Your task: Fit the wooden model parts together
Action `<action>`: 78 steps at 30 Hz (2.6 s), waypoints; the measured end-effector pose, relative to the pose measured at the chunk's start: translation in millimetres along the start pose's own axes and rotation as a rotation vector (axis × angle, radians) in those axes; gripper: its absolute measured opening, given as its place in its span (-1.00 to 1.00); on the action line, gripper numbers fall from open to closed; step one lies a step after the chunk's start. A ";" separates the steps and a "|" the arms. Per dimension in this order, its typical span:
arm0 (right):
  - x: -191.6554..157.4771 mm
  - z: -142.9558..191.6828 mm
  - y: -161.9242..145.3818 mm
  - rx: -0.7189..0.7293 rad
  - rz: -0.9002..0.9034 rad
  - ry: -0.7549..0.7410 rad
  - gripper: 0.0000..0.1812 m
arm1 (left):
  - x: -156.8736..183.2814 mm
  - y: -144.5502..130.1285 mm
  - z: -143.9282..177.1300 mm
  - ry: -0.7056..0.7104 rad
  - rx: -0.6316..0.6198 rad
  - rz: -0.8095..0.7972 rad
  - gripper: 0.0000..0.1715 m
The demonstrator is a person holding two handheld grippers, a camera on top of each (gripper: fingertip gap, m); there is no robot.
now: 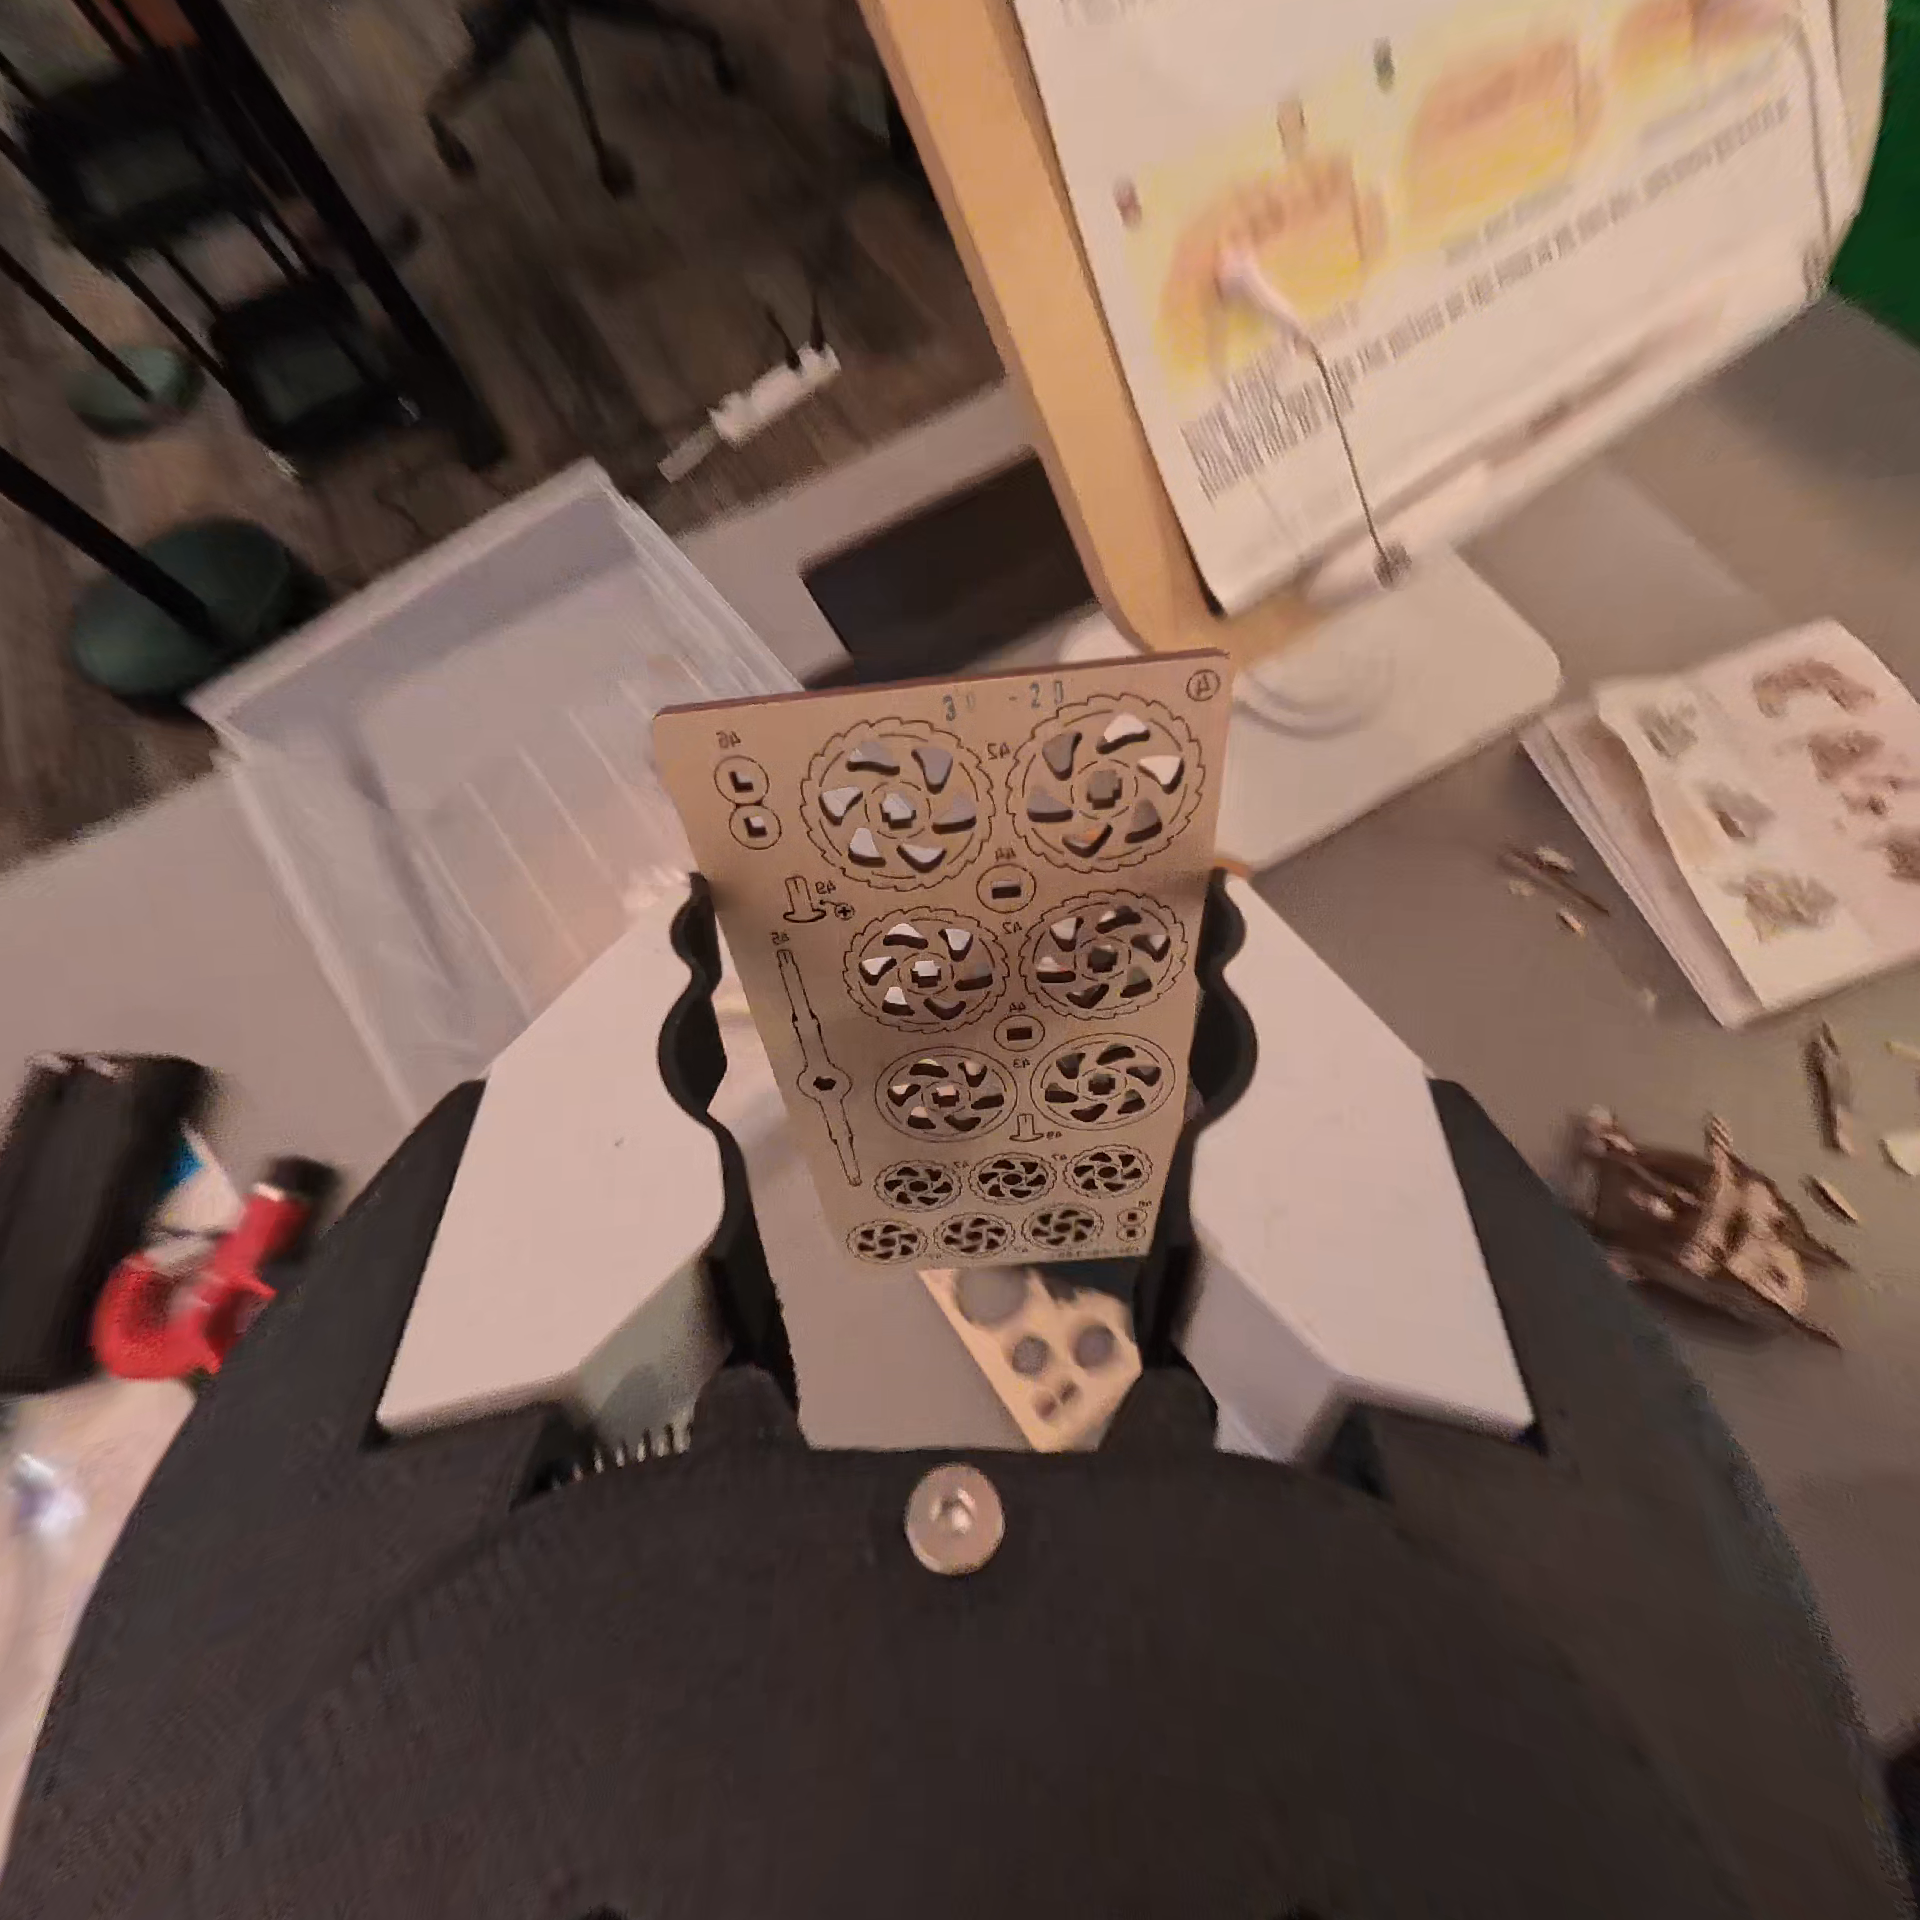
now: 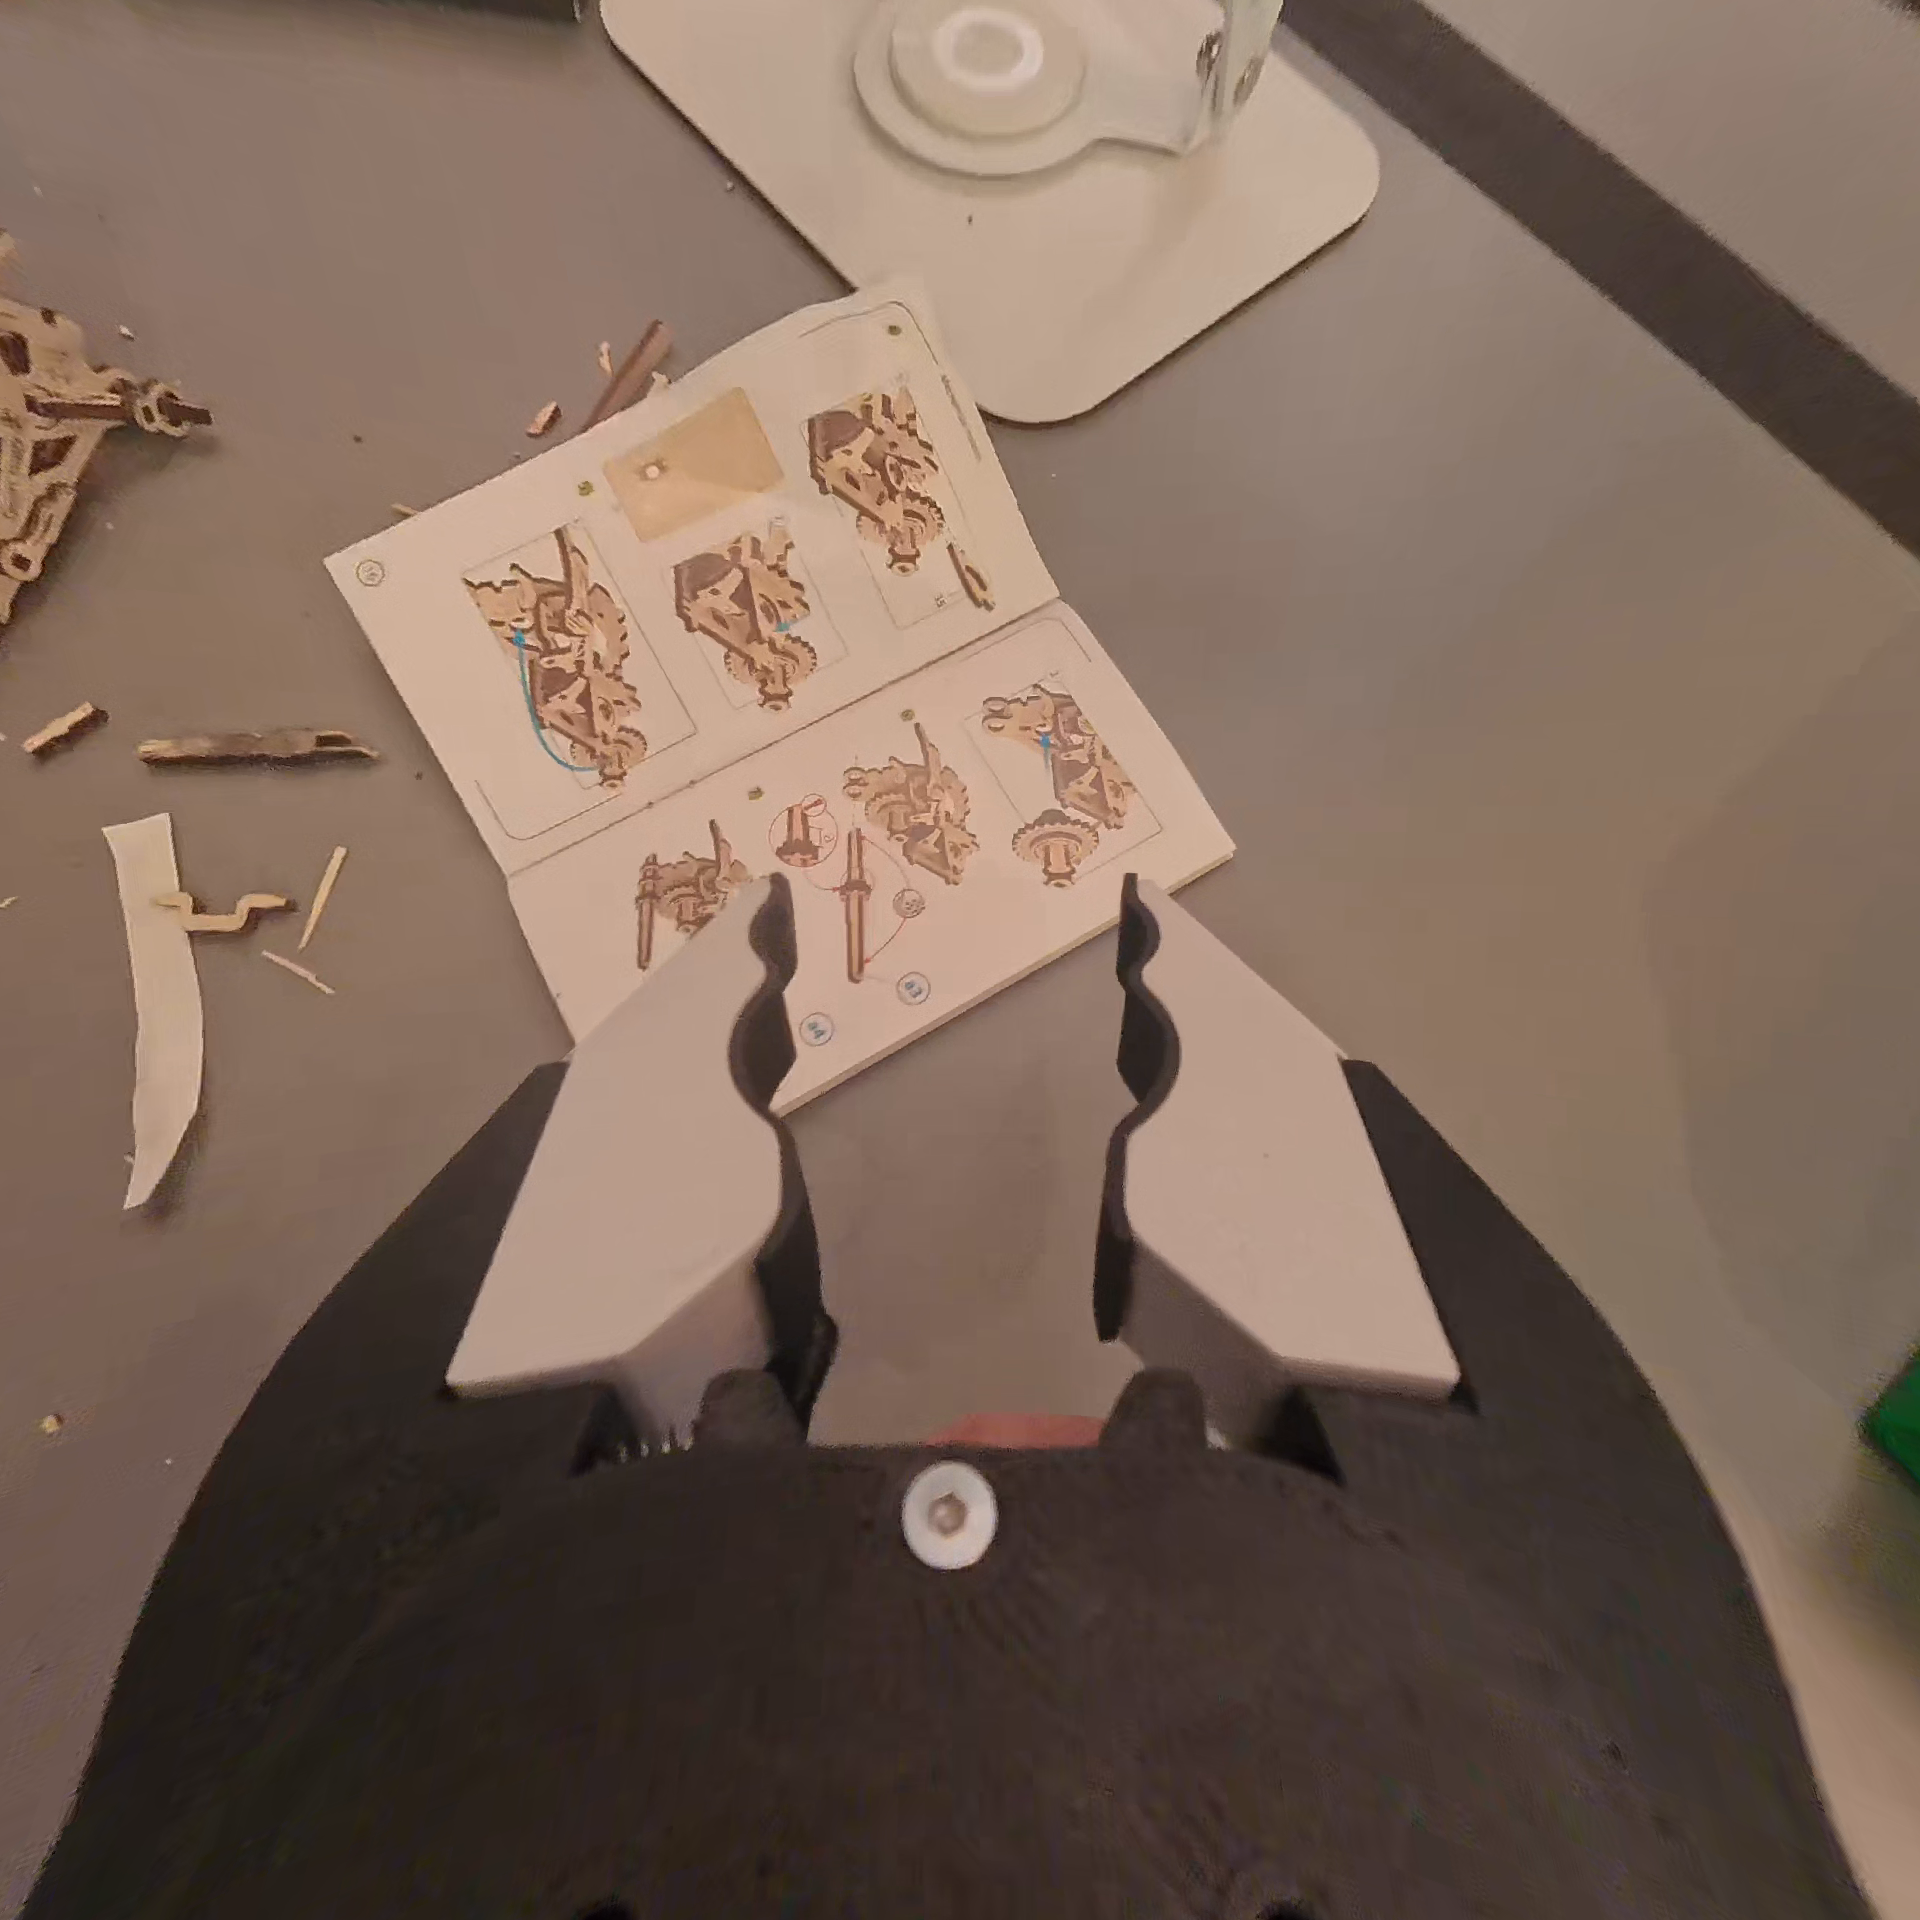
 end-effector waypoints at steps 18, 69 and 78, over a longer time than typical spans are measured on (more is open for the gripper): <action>20.9 -26.4 -11.8 -0.013 0.009 0.050 -0.32 | 76.2 -194.0 -63.4 -0.089 -0.563 0.111 0.06; 25.4 -61.4 -11.8 -0.005 0.063 0.167 -1.00 | 349.7 -139.5 -212.4 -0.404 -0.377 -0.026 -0.79; 49.2 -61.9 -16.3 -0.013 0.099 0.070 -0.53 | 353.0 -139.0 -214.1 -0.439 -0.378 -0.019 -0.76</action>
Point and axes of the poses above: each gripper's, where its closed fingertips meet, z back along the fingers, y out of its top, x = y × z across the jaws, the point moved 8 cm from there along z, back along the fingers, and after that the axes turned 10 degrees about z, right-handed, at the moved point
